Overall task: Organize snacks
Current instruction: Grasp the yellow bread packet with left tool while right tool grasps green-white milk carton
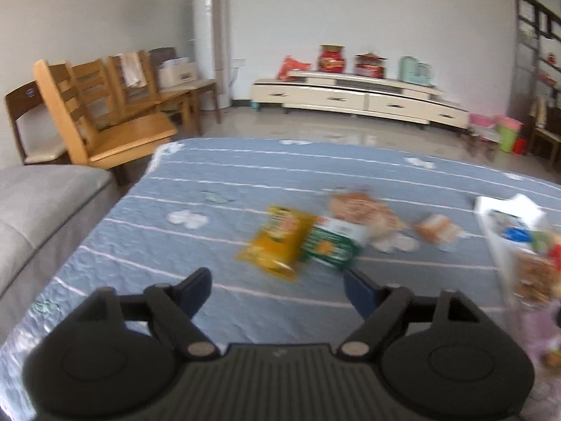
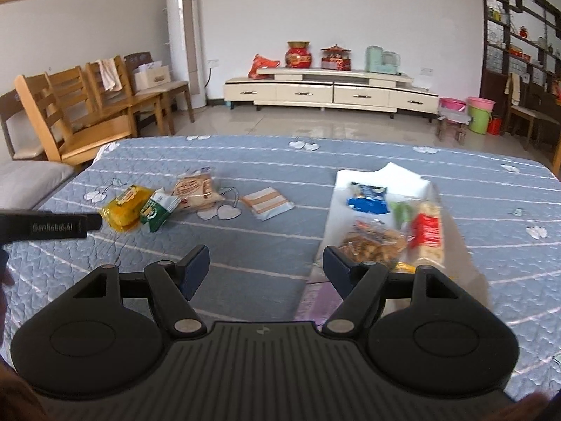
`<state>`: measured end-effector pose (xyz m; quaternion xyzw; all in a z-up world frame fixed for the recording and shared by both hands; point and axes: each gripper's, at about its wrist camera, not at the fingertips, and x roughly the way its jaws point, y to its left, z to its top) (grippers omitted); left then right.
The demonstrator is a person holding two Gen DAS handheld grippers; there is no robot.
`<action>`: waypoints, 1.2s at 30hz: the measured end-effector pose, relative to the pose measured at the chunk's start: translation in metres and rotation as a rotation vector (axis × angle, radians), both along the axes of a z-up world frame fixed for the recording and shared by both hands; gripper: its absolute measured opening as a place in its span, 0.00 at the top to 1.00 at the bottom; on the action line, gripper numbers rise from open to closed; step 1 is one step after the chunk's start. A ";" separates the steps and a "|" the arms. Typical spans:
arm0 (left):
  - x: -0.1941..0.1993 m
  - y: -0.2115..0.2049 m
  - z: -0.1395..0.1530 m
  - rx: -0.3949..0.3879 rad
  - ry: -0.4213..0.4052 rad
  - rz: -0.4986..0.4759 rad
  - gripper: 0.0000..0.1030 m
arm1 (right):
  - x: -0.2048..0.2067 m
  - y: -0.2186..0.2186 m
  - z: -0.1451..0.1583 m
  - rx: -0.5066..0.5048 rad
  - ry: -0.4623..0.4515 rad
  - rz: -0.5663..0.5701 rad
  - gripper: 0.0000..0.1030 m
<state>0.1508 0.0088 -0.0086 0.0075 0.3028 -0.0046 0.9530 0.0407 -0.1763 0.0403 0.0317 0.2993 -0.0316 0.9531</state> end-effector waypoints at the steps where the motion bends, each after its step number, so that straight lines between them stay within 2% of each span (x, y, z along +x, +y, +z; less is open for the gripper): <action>1: 0.010 0.007 -0.003 -0.009 0.001 0.016 0.09 | 0.006 0.002 -0.002 0.001 0.004 0.006 0.12; 2: 0.019 0.012 -0.007 -0.015 0.004 0.029 0.05 | 0.013 0.004 -0.004 0.001 0.008 0.010 0.12; 4: 0.040 0.019 -0.014 -0.013 0.012 0.037 0.05 | 0.023 0.008 -0.008 0.001 0.016 0.019 0.12; 8: 0.080 0.016 -0.030 0.023 0.049 -0.010 0.05 | 0.034 0.017 -0.020 -0.005 0.030 0.040 0.12; 12: 0.112 0.002 -0.047 0.106 0.067 -0.077 0.05 | 0.042 0.021 -0.029 -0.006 0.045 0.039 0.10; 14: 0.122 -0.002 -0.053 0.152 0.067 -0.068 0.04 | 0.049 0.020 -0.033 -0.006 0.054 0.037 0.10; 15: 0.127 -0.002 -0.056 0.150 0.071 -0.070 0.05 | 0.049 0.019 -0.036 -0.006 0.058 0.037 0.10; 16: 0.131 0.000 -0.059 0.138 0.082 -0.072 0.09 | 0.049 0.019 -0.040 -0.006 0.064 0.037 0.10; 17: 0.134 0.002 -0.060 0.121 0.093 -0.075 0.20 | 0.052 0.019 -0.043 -0.004 0.069 0.039 0.10; 18: 0.134 0.005 -0.062 0.103 0.103 -0.085 0.29 | 0.057 0.021 -0.045 -0.001 0.074 0.044 0.10; 19: 0.134 0.006 -0.062 0.098 0.110 -0.096 0.48 | 0.058 0.022 -0.049 0.002 0.077 0.049 0.09; 20: 0.131 0.007 -0.062 0.087 0.104 -0.108 0.58 | 0.064 0.025 -0.051 0.006 0.081 0.056 0.09; 22: 0.122 0.009 -0.059 0.090 0.100 -0.106 0.64 | 0.075 0.032 -0.057 0.018 0.088 0.079 0.09; 27: 0.092 0.032 -0.048 0.067 0.073 -0.015 0.65 | 0.121 0.064 -0.066 0.072 0.093 0.167 0.08; 30: 0.067 0.050 -0.039 0.043 0.057 0.049 0.65 | 0.152 0.087 -0.074 0.066 0.088 0.214 0.05; 32: 0.053 0.058 -0.035 0.022 0.058 0.063 0.65 | 0.169 0.101 -0.079 0.058 0.083 0.247 0.00; 34: 0.039 0.065 -0.033 0.006 0.045 0.071 0.65 | 0.187 0.116 -0.083 0.026 0.073 0.276 0.00; 36: 0.030 0.067 -0.032 -0.001 0.038 0.073 0.65 | 0.205 0.124 -0.088 0.037 0.087 0.285 0.00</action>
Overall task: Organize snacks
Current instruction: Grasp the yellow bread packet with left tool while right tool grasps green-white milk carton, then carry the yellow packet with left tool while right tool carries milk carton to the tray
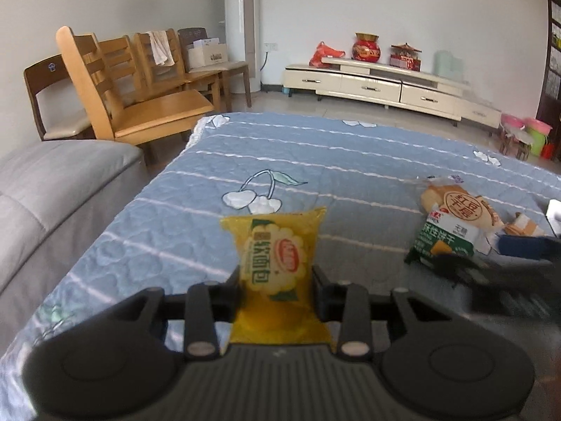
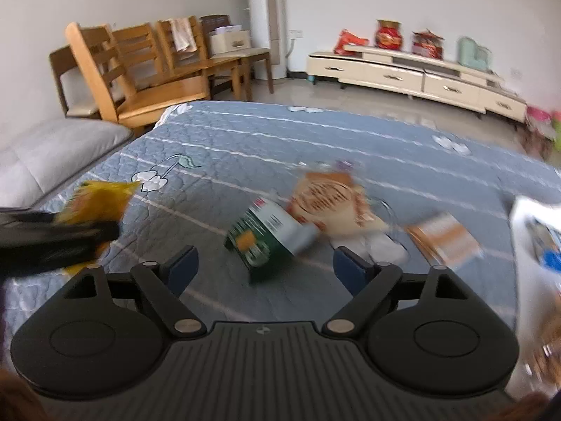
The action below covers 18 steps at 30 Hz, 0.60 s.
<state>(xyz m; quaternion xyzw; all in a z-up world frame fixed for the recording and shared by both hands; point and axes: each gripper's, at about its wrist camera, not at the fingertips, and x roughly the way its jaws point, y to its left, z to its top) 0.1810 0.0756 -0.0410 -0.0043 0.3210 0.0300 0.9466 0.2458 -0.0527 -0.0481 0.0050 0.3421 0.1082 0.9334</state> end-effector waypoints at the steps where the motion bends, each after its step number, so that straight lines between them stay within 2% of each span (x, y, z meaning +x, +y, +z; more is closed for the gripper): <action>1: -0.003 0.000 0.000 -0.005 -0.001 -0.004 0.65 | 0.010 0.001 -0.006 0.029 0.021 -0.013 0.00; 6: -0.009 0.004 0.001 -0.027 -0.012 -0.006 0.65 | 0.054 -0.001 -0.029 0.143 0.093 -0.091 0.02; 8: -0.009 0.004 0.000 -0.023 -0.014 -0.006 0.65 | 0.060 -0.005 -0.033 0.188 0.091 -0.105 0.24; 10: -0.009 0.005 0.001 -0.031 -0.018 -0.004 0.65 | 0.059 -0.004 -0.034 0.215 0.097 -0.077 0.56; 11: -0.010 0.004 0.002 -0.031 -0.018 -0.003 0.65 | 0.053 -0.001 -0.034 0.213 0.086 -0.063 0.58; 13: -0.013 0.003 0.004 -0.028 -0.023 0.001 0.65 | 0.048 0.004 -0.028 0.206 0.068 -0.038 0.72; 18: -0.029 -0.004 0.015 -0.039 -0.038 -0.009 0.65 | 0.023 0.011 -0.008 0.154 0.008 -0.005 0.76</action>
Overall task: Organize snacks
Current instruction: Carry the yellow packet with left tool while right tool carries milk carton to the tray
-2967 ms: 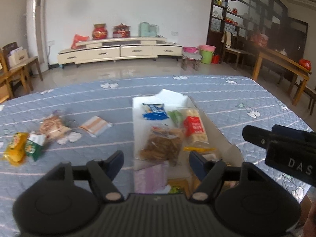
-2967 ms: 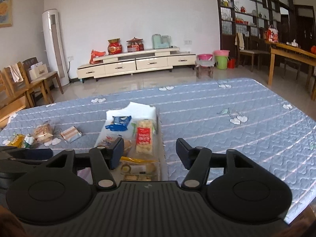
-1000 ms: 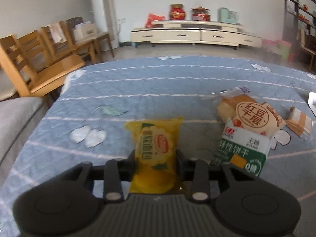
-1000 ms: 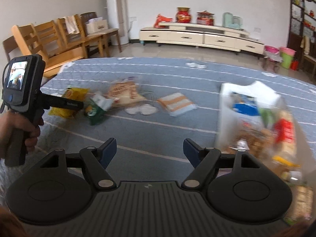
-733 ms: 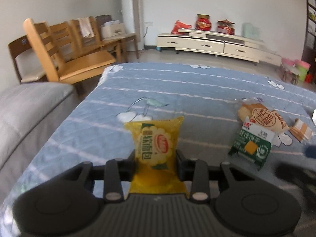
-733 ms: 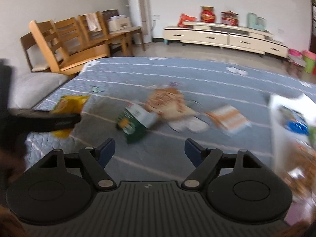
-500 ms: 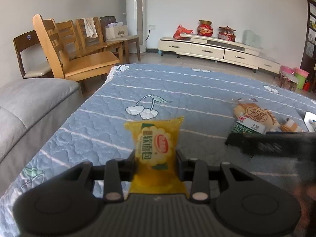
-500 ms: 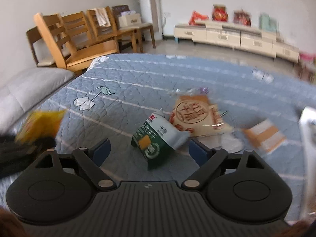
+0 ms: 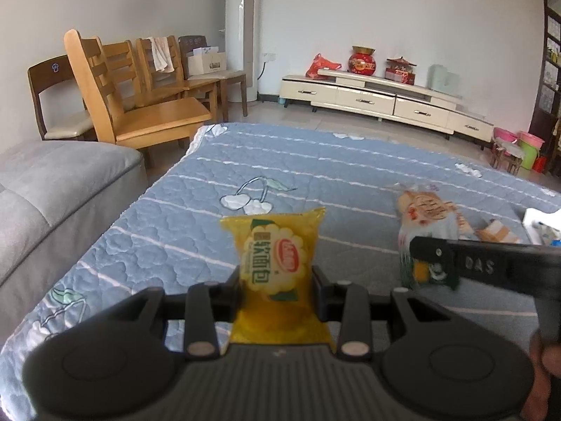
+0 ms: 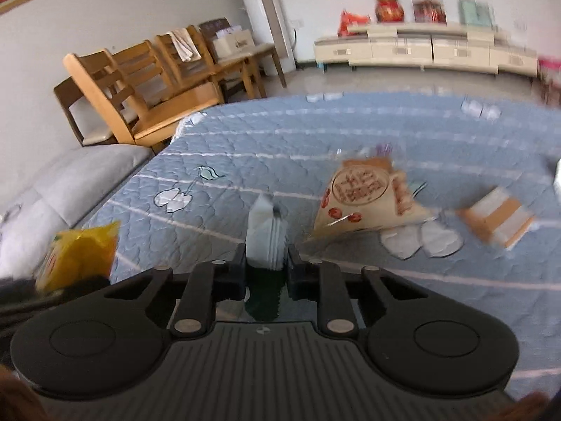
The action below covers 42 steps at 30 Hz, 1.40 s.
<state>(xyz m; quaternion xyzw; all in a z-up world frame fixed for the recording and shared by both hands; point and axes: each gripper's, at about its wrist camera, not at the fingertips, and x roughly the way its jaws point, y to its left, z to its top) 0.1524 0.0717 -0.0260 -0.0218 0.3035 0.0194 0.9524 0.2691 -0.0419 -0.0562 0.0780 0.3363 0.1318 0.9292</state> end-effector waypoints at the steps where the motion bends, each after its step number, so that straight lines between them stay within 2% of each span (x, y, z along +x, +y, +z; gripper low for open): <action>1: -0.004 -0.002 0.003 -0.003 0.000 -0.003 0.65 | -0.007 0.000 0.005 -0.009 -0.011 0.001 0.76; 12: -0.057 -0.041 0.039 -0.003 -0.050 -0.083 0.65 | -0.098 -0.032 0.054 -0.093 -0.093 -0.035 0.76; 14: -0.066 -0.051 0.043 0.002 -0.054 -0.102 0.65 | -0.113 -0.037 0.060 -0.121 -0.110 -0.054 0.76; 20: -0.090 -0.079 0.058 0.016 -0.085 -0.167 0.65 | -0.145 -0.061 0.081 -0.117 -0.152 -0.124 0.76; 22: -0.095 -0.088 0.063 0.016 -0.095 -0.182 0.65 | -0.168 -0.076 0.085 -0.130 -0.169 -0.147 0.76; 34: -0.114 -0.137 0.078 0.041 -0.128 -0.278 0.65 | -0.207 -0.120 0.098 -0.137 -0.233 -0.270 0.76; 36: -0.115 -0.144 0.079 0.045 -0.133 -0.290 0.65 | -0.225 -0.139 0.104 -0.134 -0.240 -0.285 0.76; 42: -0.120 -0.160 0.081 0.047 -0.136 -0.320 0.65 | -0.235 -0.157 0.108 -0.129 -0.258 -0.322 0.76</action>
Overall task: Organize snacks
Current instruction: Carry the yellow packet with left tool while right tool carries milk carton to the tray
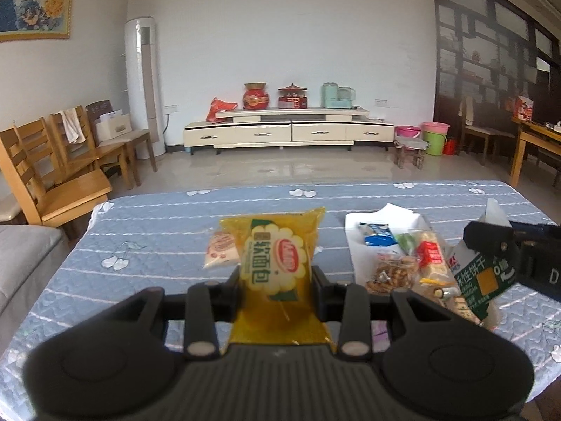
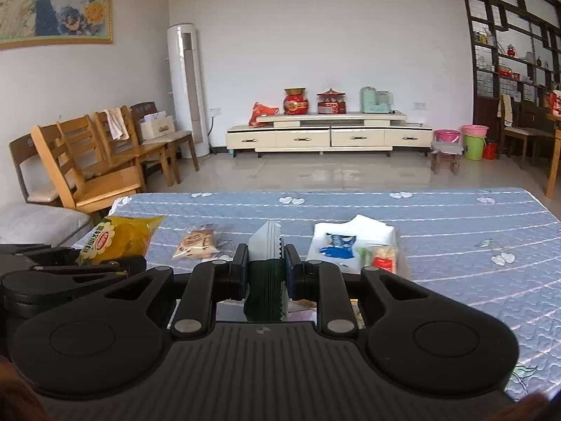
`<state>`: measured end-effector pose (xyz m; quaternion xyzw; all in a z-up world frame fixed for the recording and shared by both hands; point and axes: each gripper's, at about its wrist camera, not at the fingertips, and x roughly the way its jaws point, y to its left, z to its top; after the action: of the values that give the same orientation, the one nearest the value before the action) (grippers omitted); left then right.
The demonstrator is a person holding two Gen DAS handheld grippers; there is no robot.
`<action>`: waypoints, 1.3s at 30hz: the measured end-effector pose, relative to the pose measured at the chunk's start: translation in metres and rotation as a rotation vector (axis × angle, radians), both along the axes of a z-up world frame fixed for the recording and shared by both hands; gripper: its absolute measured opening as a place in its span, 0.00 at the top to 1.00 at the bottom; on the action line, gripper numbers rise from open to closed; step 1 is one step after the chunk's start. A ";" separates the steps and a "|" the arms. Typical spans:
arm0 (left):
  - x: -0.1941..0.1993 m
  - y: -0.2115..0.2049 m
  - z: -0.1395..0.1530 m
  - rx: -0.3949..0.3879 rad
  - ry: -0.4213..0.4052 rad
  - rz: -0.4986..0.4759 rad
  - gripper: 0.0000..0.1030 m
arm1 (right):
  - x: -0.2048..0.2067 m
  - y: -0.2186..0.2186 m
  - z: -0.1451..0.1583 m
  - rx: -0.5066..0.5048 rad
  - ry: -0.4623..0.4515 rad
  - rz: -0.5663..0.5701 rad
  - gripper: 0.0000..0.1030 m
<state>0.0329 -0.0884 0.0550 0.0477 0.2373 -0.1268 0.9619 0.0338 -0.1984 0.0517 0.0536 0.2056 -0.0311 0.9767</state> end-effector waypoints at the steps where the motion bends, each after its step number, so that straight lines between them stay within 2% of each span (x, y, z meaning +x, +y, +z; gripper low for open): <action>1: -0.001 -0.003 0.000 0.004 -0.001 -0.005 0.65 | -0.002 -0.002 0.001 -0.001 -0.003 -0.005 0.76; 21: 0.005 -0.050 0.009 0.009 -0.024 -0.095 0.65 | -0.021 -0.019 0.012 -0.005 -0.031 -0.083 0.76; 39: 0.032 -0.083 0.009 0.002 0.000 -0.140 0.65 | -0.010 -0.013 0.012 0.015 -0.020 -0.110 0.76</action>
<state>0.0644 -0.1712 0.0640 0.0652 0.2334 -0.1934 0.9507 0.0235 -0.2112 0.0636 0.0723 0.1929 -0.0828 0.9750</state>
